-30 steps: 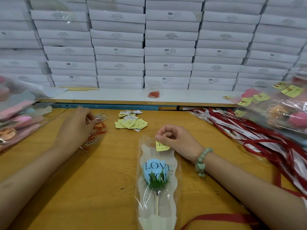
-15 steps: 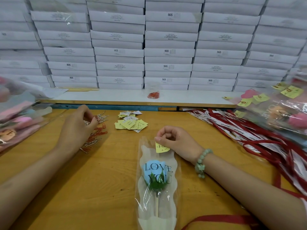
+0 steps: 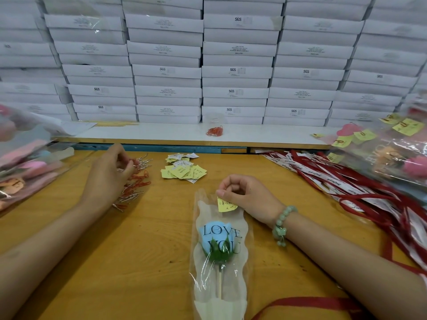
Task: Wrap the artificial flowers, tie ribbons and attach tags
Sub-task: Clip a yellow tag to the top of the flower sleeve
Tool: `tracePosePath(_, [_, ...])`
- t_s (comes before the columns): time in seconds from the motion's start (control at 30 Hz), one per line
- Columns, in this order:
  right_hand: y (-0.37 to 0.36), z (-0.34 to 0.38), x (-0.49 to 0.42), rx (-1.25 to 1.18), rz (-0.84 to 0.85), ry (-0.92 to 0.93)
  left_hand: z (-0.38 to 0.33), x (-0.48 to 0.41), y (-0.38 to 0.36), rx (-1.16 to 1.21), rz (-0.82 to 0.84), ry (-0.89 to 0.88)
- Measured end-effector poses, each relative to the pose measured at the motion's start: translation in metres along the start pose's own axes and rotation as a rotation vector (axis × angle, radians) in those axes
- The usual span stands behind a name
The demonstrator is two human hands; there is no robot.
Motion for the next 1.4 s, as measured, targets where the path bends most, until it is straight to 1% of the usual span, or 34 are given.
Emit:
tracePosePath(0.23, [0.0, 0.001, 0.001, 0.009, -0.002, 0.008, -0.002, 0.0, 0.002, 0.015, 0.016, 0.007])
tracePosePath(0.33, [0.0, 0.001, 0.001, 0.013, -0.002, 0.008, -0.002, 0.0, 0.001, -0.042, 0.045, -0.013])
tracePosePath(0.43, [0.0, 0.002, 0.0, 0.016, 0.003, 0.004, -0.001, 0.0, -0.002, -0.124, 0.041, -0.069])
tracePosePath(0.57, [0.0, 0.002, 0.0, 0.021, 0.004, 0.003, 0.002, -0.002, -0.002, -0.104, 0.012, -0.055])
tracePosePath(0.7, [0.0, 0.002, 0.001, 0.026, 0.004, 0.004, 0.003, -0.003, 0.003, -0.189, 0.024, -0.101])
tracePosePath(0.93, [-0.001, 0.002, 0.001, 0.041, 0.005, 0.003, 0.0, -0.007, 0.006, -0.424, 0.145, -0.221])
tracePosePath(1.1, [0.0, 0.002, 0.001, 0.047, 0.006, 0.01, -0.001, -0.003, -0.001, -0.462, 0.272, -0.326])
tracePosePath(1.2, [0.0, 0.002, 0.001, 0.046, 0.009, 0.013, -0.002, -0.002, -0.004, -0.471, 0.334, -0.317])
tracePosePath(1.4, [-0.001, 0.002, 0.001, 0.043, 0.01, 0.018, 0.001, -0.003, -0.006, -0.465, 0.342, -0.232])
Point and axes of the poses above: each hand's wrist, its own x-axis away from the middle knuckle, its own y-axis out of the back of the hand, z = x × y, the point moved 2 cm from there along -x, towards the middle knuckle, and after that the axes turned 14 degrees about -z, right-handed, at the moved point
